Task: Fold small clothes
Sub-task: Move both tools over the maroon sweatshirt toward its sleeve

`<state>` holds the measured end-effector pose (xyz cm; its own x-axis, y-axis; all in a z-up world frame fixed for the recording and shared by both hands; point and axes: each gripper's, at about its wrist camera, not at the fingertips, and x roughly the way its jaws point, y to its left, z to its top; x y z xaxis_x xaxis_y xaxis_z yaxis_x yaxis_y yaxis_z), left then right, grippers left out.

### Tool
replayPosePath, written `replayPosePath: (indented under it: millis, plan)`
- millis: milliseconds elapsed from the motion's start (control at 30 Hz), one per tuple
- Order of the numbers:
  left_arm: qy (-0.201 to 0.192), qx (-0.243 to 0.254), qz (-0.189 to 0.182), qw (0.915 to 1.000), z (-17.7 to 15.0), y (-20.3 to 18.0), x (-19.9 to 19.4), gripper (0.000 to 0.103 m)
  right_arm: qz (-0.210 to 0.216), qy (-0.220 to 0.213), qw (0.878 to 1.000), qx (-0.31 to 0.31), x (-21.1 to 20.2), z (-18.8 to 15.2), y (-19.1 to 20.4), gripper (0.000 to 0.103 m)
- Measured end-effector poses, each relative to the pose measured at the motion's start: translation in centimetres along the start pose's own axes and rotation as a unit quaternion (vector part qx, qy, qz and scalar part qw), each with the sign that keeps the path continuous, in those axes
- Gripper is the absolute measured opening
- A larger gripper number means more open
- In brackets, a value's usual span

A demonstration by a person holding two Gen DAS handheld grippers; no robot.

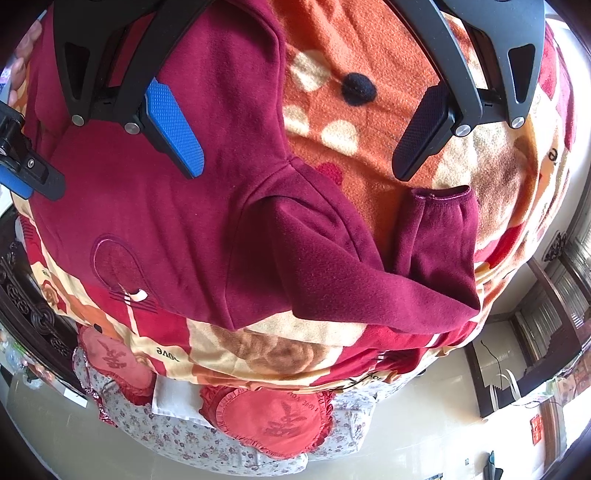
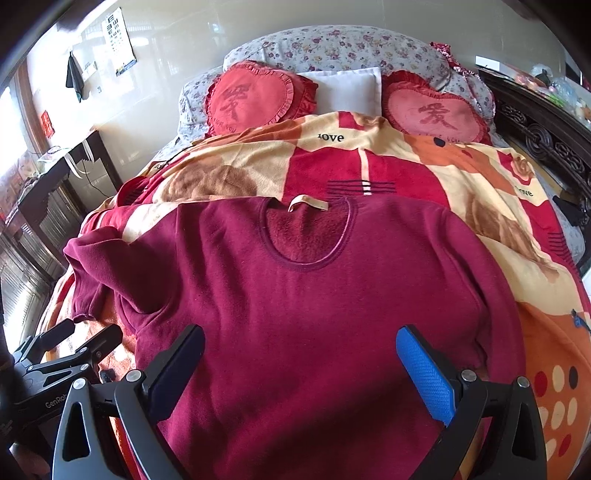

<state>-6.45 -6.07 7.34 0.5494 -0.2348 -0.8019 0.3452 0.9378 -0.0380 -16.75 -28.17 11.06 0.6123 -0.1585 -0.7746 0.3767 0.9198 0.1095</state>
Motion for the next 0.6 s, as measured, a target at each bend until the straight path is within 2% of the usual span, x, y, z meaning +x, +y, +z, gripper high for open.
replayPosePath:
  millis: [600]
  plan:
    - [0.009,-0.022,0.004,0.9997,-0.1,1.9,0.9,0.102,0.014,0.013,1.0,-0.015,1.6,0.1,2.2,0.103]
